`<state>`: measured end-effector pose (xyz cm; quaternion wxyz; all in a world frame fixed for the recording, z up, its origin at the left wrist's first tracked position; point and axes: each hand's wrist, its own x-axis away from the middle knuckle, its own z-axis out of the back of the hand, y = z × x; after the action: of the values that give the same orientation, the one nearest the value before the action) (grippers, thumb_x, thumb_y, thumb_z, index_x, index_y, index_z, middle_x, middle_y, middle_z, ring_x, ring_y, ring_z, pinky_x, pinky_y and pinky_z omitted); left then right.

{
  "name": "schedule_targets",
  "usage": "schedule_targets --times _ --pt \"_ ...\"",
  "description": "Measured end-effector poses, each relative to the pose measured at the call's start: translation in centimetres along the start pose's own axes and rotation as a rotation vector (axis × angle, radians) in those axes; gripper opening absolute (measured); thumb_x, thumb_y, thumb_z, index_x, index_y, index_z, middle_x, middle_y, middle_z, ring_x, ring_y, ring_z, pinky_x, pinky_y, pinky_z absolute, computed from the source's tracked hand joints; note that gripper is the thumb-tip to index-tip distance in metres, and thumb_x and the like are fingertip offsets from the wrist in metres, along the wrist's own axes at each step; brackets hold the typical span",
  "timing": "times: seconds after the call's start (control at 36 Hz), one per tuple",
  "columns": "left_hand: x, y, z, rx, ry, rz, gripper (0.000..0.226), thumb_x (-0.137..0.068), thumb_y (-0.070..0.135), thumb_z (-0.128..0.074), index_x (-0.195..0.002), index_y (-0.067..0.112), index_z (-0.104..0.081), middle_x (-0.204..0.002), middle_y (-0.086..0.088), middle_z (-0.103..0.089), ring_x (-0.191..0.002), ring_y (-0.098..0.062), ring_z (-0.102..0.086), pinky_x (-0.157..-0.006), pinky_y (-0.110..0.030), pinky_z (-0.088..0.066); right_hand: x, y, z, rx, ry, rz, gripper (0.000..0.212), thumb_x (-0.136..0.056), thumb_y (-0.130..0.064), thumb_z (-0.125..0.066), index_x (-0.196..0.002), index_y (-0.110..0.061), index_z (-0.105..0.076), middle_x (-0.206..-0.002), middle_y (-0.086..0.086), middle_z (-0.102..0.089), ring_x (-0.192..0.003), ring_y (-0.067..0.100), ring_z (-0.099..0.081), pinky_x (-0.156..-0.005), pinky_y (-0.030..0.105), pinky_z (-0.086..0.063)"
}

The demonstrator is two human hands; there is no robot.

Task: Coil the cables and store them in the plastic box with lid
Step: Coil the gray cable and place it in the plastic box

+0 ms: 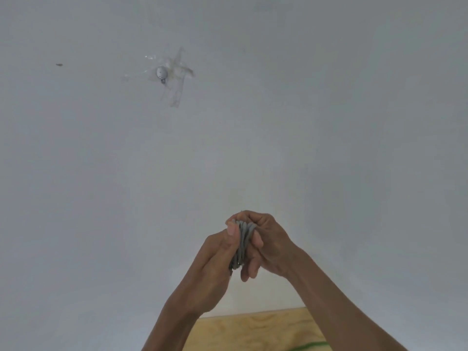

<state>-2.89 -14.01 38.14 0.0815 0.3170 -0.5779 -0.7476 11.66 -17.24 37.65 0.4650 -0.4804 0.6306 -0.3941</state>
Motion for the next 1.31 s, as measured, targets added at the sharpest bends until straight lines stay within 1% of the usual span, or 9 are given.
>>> schedule_targets --times 0.11,0.22,0.39,0.5,0.61,0.81,0.94,1.19,1.31 --pt "-0.4 -0.1 -0.2 0.077 0.098 -0.039 0.076 -0.088 0.077 -0.038 -0.078 0.005 -0.063 -0.050 -0.007 -0.052 -0.048 -0.022 -0.045 -0.061 -0.044 -0.045 0.4 0.8 -0.5 -0.148 -0.071 -0.013 0.051 -0.102 -0.040 -0.037 -0.077 -0.016 -0.074 -0.059 0.003 -0.067 -0.054 0.021 -0.065 -0.057 0.035 -0.053" --pt "-0.7 -0.2 0.3 0.102 0.220 -0.033 0.077 -0.082 0.080 -0.048 -0.061 0.006 -0.055 -0.039 -0.005 -0.038 -0.039 -0.020 -0.029 -0.054 -0.043 -0.035 0.5 1.3 -0.7 -0.161 -0.145 0.050 0.053 -0.089 -0.065 -0.047 -0.097 -0.018 -0.070 -0.067 0.001 -0.061 -0.058 0.025 -0.055 -0.057 0.034 -0.043" --pt "-0.9 -0.6 1.2 0.138 0.241 0.003 0.077 -0.077 0.080 -0.056 -0.054 0.007 -0.051 -0.035 -0.004 -0.035 -0.037 -0.022 -0.027 -0.052 -0.037 -0.041 0.8 1.1 -1.4 0.167 -0.092 0.199 0.048 -0.095 -0.057 -0.047 -0.087 -0.014 -0.067 -0.071 0.002 -0.063 -0.057 0.022 -0.058 -0.052 0.037 -0.043" --pt "-1.2 -0.6 1.7 0.168 0.301 0.017 0.076 -0.074 0.078 -0.061 -0.048 0.008 -0.050 -0.032 -0.005 -0.037 -0.033 -0.021 -0.032 -0.051 -0.031 -0.046 1.1 1.4 -2.6 0.305 0.042 0.320 0.033 -0.101 -0.039 -0.045 -0.096 -0.012 -0.063 -0.070 -0.002 -0.065 -0.056 0.023 -0.062 -0.052 0.020 -0.045" --pt "-1.7 -0.3 1.3 0.159 0.430 0.030 0.067 -0.071 0.069 -0.068 -0.044 0.011 -0.048 -0.030 -0.008 -0.038 -0.031 -0.022 -0.038 -0.044 -0.030 -0.045 1.1 1.5 -3.5 0.395 0.156 0.358 0.031 -0.102 -0.044 -0.045 -0.096 -0.019 -0.063 -0.064 -0.002 -0.064 -0.055 0.021 -0.060 -0.052 0.017 -0.044" --pt "-2.5 -0.6 0.6 0.205 0.632 -0.011 0.071 -0.070 0.061 -0.074 -0.042 0.006 -0.039 -0.031 -0.007 -0.034 -0.027 -0.019 -0.031 -0.039 -0.023 -0.034 0.4 1.3 -4.3 0.508 0.229 0.346 0.035 -0.100 -0.050 -0.042 -0.098 -0.023 -0.064 -0.060 0.000 -0.063 -0.057 0.024 -0.063 -0.059 0.048 -0.056" --pt "-2.7 -0.8 0.0 0.244 0.735 -0.004 0.068 -0.072 0.055 -0.080 -0.039 0.011 -0.039 -0.034 -0.006 -0.033 -0.035 -0.020 -0.031 -0.044 -0.029 -0.032 0.5 1.1 -4.7 0.532 0.273 0.354 0.038 -0.097 -0.050 -0.039 -0.095 -0.021 -0.065 -0.057 -0.007 -0.060 -0.055 0.012 -0.060 -0.055 0.026 -0.050" --pt "-2.9 -0.5 -1.4 0.205 0.944 -0.014 0.066 -0.075 0.044 -0.077 -0.046 0.009 -0.031 -0.042 -0.005 -0.027 -0.043 -0.019 -0.028 -0.045 -0.029 -0.035 0.5 1.7 -4.9 0.546 0.359 0.371 0.040 -0.095 -0.051 -0.036 -0.094 -0.022 -0.064 -0.068 -0.019 -0.062 -0.064 0.005 -0.061 -0.058 0.015 -0.046" --pt "-3.0 -0.8 -1.7 0.047 1.053 -0.032 0.068 -0.082 0.049 -0.075 -0.048 0.014 -0.027 -0.047 -0.001 -0.026 -0.047 -0.018 -0.028 -0.047 -0.029 -0.035 0.3 1.8 -5.0 0.541 0.383 0.366 0.042 -0.094 -0.049 -0.037 -0.097 -0.020 -0.067 -0.085 -0.008 -0.071 -0.079 0.008 -0.068 -0.066 0.013 -0.050"
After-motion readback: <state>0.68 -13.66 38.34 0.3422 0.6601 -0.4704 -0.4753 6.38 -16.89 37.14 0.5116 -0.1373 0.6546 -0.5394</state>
